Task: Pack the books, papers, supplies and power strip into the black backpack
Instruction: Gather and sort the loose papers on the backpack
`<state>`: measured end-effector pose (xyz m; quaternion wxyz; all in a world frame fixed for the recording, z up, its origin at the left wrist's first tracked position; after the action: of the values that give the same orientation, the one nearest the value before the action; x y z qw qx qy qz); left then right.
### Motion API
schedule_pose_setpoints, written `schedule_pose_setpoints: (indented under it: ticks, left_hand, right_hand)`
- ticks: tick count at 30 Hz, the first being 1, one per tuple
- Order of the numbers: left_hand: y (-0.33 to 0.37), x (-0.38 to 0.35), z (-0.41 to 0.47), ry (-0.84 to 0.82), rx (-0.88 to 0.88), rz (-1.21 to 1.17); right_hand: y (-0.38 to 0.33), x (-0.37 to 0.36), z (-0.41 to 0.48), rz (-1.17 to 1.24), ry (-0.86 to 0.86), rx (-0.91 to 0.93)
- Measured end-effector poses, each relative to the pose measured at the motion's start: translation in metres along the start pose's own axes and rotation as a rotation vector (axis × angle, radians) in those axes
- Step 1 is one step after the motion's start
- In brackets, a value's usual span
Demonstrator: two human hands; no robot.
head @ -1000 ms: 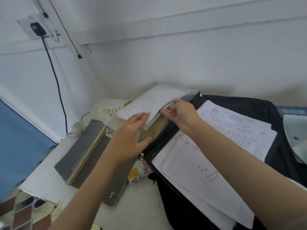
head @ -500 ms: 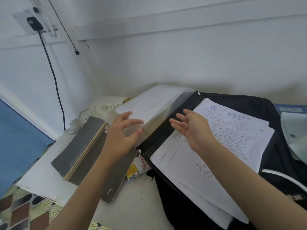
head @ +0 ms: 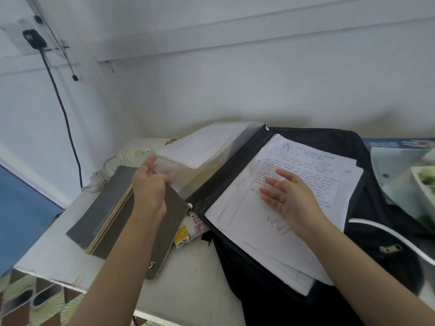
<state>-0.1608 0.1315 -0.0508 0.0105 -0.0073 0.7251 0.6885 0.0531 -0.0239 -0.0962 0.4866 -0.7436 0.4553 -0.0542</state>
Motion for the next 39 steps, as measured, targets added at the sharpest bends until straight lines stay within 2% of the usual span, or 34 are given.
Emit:
schedule_pose_setpoints:
  ticks: [7,17,21,23,26,29,32,36,39]
  left_hand:
    - [0.030,-0.018,-0.033,-0.206,-0.341,0.056]
    - [0.033,-0.041,-0.087,-0.544,-0.610,0.022]
    - [0.027,-0.050,-0.101,-0.904,-0.482,-0.211]
    - [0.019,-0.056,-0.103,-0.991,-0.415,-0.184]
    - [0.005,-0.061,-0.092,-0.849,-0.344,-0.014]
    - [-0.009,-0.065,-0.077,-0.764,-0.353,0.228]
    - [-0.025,-0.069,-0.059,-0.754,-0.422,0.461]
    - [-0.038,-0.076,-0.045,-0.834,-0.345,0.580]
    - [-0.035,-0.082,-0.043,-0.853,-0.360,0.611]
  right_hand:
    - [-0.021,0.004,-0.012,-0.047,-0.063,0.087]
    - [-0.063,-0.007,-0.036,0.011,-0.299,0.194]
    - [-0.071,-0.002,-0.054,0.093,-0.332,0.225]
    - [-0.069,0.006,-0.061,0.102,-0.333,0.259]
    - [-0.061,0.025,-0.064,0.079,-0.261,0.340]
    - [-0.049,0.052,-0.064,-0.039,-0.018,0.466]
    - [-0.032,0.073,-0.066,-0.320,0.195,0.532]
    - [-0.012,0.084,-0.072,-0.680,0.359,0.448]
    - [0.002,0.089,-0.075,-0.870,0.426,0.386]
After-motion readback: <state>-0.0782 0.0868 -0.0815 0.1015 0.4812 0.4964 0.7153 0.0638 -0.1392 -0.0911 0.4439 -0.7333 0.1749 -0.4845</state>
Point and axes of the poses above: each hand's wrist, its own z-axis towards the middle knuckle, its own x-axis out of the back of the hand, y = z × x, the point moved 4 cm from there along z, towards the middle knuckle, and after that the axes turned 6 degrees about -x, right-handed, at the moved point
